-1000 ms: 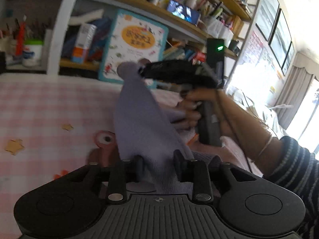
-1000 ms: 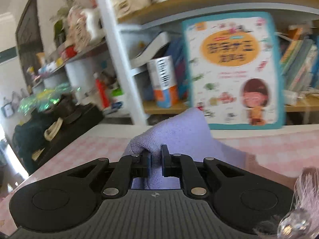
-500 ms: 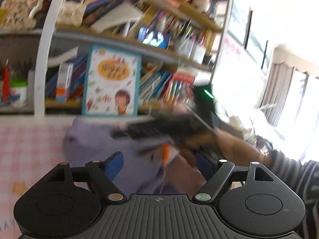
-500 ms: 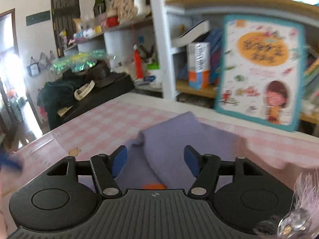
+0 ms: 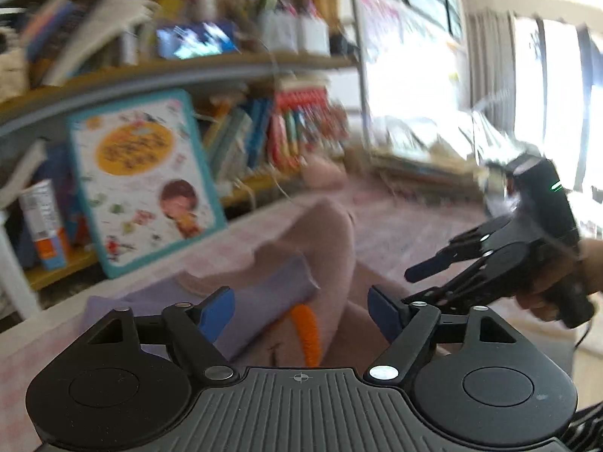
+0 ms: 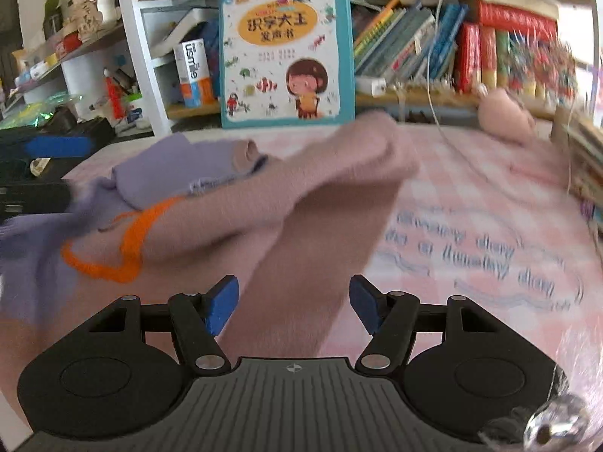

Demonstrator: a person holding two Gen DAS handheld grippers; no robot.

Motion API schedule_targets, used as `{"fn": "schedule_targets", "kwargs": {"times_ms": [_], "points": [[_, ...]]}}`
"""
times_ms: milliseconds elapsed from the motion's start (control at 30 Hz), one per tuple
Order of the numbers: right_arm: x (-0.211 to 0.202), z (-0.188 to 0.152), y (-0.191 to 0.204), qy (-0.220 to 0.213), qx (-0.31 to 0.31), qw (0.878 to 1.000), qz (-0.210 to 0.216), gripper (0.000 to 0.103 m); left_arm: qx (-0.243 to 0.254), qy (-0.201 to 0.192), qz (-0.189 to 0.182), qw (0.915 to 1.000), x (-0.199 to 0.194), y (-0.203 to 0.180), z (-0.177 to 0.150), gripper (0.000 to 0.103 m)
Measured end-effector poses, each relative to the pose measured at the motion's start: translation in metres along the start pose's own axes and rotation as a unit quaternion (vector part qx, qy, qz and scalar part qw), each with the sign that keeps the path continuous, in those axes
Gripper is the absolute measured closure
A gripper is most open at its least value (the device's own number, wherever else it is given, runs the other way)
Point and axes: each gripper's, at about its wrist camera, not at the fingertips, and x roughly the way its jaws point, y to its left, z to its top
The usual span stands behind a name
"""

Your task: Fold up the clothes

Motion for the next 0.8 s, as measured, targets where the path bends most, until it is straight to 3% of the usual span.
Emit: {"fn": "schedule_targets", "kwargs": {"times_ms": [67, 200, 267, 400, 467, 567, 667, 800], "points": [[0.003, -0.005, -0.001, 0.004, -0.004, 1.0, -0.007, 0.042, 0.02, 0.021, -0.003, 0.9996, 0.023, -0.009, 0.004, 0.037], [0.008, -0.01, -0.001, 0.004, -0.02, 1.0, -0.018, 0.047, 0.056, 0.048, 0.028, 0.9969, 0.05, -0.016, 0.007, 0.05], [0.009, -0.011, 0.0, 0.001, -0.031, 0.999, -0.015, 0.06, 0.069, 0.061, 0.043, 0.9948, 0.061, -0.016, 0.007, 0.051], [0.012, -0.01, -0.001, -0.004, -0.038, 0.999, 0.0, 0.072, 0.054, 0.079, 0.037, 0.9947, 0.073, -0.008, 0.007, 0.056], [0.013, -0.008, -0.003, -0.005, -0.035, 0.999, 0.007, 0.08, 0.044, 0.082, 0.034, 0.9951, 0.077, -0.005, 0.008, 0.07], [0.014, -0.007, -0.006, -0.006, -0.029, 0.999, 0.015, 0.085, 0.0, 0.064, 0.025, 0.9976, 0.074, 0.004, 0.013, 0.081], [0.014, -0.008, -0.007, -0.008, -0.029, 0.999, 0.017, 0.085, -0.033, 0.051, 0.011, 0.9981, 0.067, 0.013, 0.019, 0.081], [0.014, -0.008, -0.006, -0.008, -0.031, 0.999, 0.017, 0.085, -0.014, 0.075, 0.016, 0.997, 0.071, 0.014, 0.019, 0.08]]}}
